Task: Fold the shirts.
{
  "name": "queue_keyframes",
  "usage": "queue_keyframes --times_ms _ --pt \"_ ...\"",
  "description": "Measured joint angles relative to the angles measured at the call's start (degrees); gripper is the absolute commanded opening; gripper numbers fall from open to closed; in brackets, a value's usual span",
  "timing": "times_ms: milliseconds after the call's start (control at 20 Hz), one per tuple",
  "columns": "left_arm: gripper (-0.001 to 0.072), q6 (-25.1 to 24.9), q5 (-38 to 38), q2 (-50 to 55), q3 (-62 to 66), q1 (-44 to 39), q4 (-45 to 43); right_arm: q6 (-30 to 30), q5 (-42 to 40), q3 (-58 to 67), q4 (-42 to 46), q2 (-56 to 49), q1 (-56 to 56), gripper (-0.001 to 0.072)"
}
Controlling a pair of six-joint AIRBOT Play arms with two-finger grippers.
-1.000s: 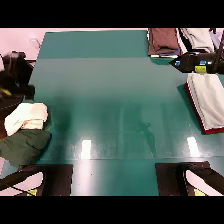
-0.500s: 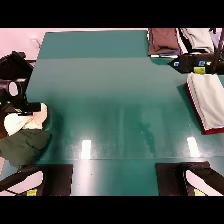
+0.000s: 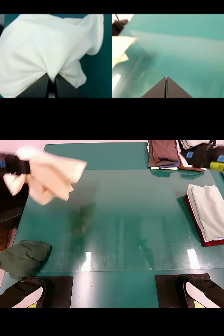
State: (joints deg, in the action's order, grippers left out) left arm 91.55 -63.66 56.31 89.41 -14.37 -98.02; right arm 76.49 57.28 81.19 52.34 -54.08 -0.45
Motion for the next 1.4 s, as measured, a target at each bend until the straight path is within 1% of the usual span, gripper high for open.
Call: queue_keyframes --times_ms 100,250,300,350,400,500,600,700,850,950,1050,1200,1250,1400 --pt "0.0021 -1.18 2.29 0.46 3.1 -7.28 0.59 0.0 0.09 3.34 0.44 0.13 -0.28 0.0017" --pt "0.0024 -3.19 3.91 4.7 5.14 -16.98 1.86 -0.02 0.31 7.58 1.22 0.24 -1.75 0.0016" --pt "0.012 -4.22 4.57 6.99 5.51 -19.63 2.69 0.0 0.48 8.63 1.27 0.24 -2.4 0.0016" --pt "0.038 -5.29 5.33 9.42 5.73 -21.75 3.82 0.0 0.83 9.33 1.44 0.24 -2.99 0.0017" --pt "0.0426 -6.14 6.47 11.87 5.92 -23.23 5.25 -0.02 1.25 9.88 1.6 0.24 -3.56 0.0017" --pt "0.0426 -7.02 8.39 16.5 6.36 -24.81 8.44 -0.02 2.51 10.54 1.6 0.24 -4.63 0.0016" --pt "0.043 -6.29 9.01 19.3 6.88 -23.58 10.01 -0.02 3.65 10.86 1.66 0.24 -5.31 0.0017" --pt "0.043 -4.39 6.23 20.9 7.06 -19.76 11.3 -0.02 4.48 11.04 1.66 0.24 -5.68 0.0017" --pt "0.043 -1.36 -0.11 21.97 4.66 -11.5 12.87 -0.02 5.07 11.17 1.68 0.22 -5.9 0.0017" --pt "0.0431 -0.13 -2.62 22.21 0.17 -6.32 15.23 -0.02 5.16 11.19 1.68 0.17 -5.99 0.0017" --pt "0.043 0.44 -3.89 22.38 -6.4 -2.84 18.99 -0.02 5.4 11.19 1.68 0.15 -6.03 0.0016" --pt "0.043 0.72 -2.8 22.53 -17.92 -0.2 24.83 -0.02 5.55 11.19 1.68 0.15 -6.03 0.0016" --pt "0.043 0.57 -1.79 22.56 -21.51 0.15 27.32 -0.02 5.64 11.19 1.66 0.15 -6.03 0.0017" --pt "0.043 -3.02 1.57 22.58 -31.17 0.74 36.41 -0.02 5.86 11.19 1.66 0.15 -6.03 0.0017"
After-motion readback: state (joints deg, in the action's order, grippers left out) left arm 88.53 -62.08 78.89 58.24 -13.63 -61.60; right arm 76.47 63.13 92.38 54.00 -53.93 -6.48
